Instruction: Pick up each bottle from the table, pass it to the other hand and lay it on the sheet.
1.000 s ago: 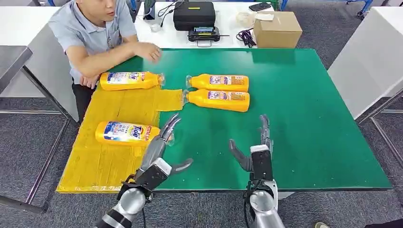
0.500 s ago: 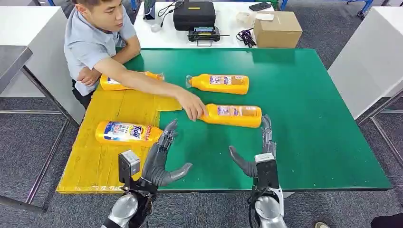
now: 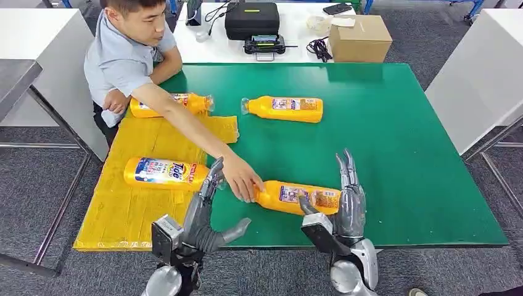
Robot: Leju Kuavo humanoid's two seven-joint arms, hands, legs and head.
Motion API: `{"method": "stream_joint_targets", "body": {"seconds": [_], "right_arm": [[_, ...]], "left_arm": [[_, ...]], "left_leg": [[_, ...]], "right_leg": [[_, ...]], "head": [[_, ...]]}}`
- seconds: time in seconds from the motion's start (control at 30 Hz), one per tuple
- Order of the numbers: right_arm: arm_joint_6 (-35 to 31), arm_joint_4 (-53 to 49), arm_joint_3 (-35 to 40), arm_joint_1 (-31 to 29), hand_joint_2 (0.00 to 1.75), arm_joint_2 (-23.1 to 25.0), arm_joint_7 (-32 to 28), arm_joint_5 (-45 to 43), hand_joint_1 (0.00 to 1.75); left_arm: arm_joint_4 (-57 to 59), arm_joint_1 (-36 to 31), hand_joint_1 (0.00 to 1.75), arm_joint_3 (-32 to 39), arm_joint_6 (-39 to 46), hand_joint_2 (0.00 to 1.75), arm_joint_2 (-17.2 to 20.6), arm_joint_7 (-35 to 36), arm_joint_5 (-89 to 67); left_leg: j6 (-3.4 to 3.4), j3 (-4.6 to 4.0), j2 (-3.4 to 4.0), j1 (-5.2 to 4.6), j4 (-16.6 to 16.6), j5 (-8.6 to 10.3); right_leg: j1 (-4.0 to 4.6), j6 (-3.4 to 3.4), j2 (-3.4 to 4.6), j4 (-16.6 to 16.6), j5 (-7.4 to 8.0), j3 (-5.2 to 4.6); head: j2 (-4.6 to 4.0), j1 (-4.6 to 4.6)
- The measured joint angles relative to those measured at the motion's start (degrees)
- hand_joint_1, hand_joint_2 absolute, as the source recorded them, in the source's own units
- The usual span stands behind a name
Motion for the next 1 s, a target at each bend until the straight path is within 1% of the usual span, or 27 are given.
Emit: {"method": "stream_joint_targets", "body": {"seconds": [0.2,0.57,0.67,0.83,1.0], "right_arm": [[-1.51,2.28,1.27,-0.07,1.75,-1.86,1.58,3.75,0.0],[-2.1,4.64,1.86,-1.1,1.75,-5.01,6.47,11.48,0.0],[-1.16,5.58,2.21,-1.34,1.75,-5.81,8.04,13.6,0.0],[2.19,6.87,2.6,-1.51,1.75,-7.26,11.33,15.35,0.0],[5.66,7.37,2.67,-1.56,1.75,-8.83,13.36,16.49,0.0]], "left_arm": [[1.05,-0.37,0.0,-1.12,5.72,1.75,-0.02,0.53,-8.1],[3.63,-1.6,0.0,-2.76,4.88,1.75,-0.96,0.83,-10.08],[4.11,-2.05,0.0,-2.91,4.69,1.75,-1.22,0.85,-10.08],[4.53,-2.22,0.0,-2.89,4.99,1.75,-1.62,2.41,-11.09],[4.72,-2.23,0.0,-2.89,5.39,1.75,-1.86,3.83,-12.81]], "left_leg": [[0.0,0.0,-0.01,0.0,0.0,0.0],[0.0,0.0,-0.01,0.0,0.0,0.0],[0.0,0.0,0.0,0.0,0.0,0.0],[0.0,0.0,-0.01,0.0,0.0,0.0],[0.0,-0.01,-0.01,-0.01,0.0,0.0]], "right_leg": [[0.0,0.0,0.0,0.0,0.0,0.0],[0.0,0.0,-0.01,-0.01,0.0,0.0],[0.0,0.0,0.0,-0.01,0.0,0.0],[0.0,0.0,0.0,-0.01,0.0,0.0],[0.0,0.0,0.0,-0.01,0.0,0.0]], "head": [[0.0,0.0],[0.0,0.0],[0.0,0.0],[0.0,0.0],[0.0,0.0]]}}
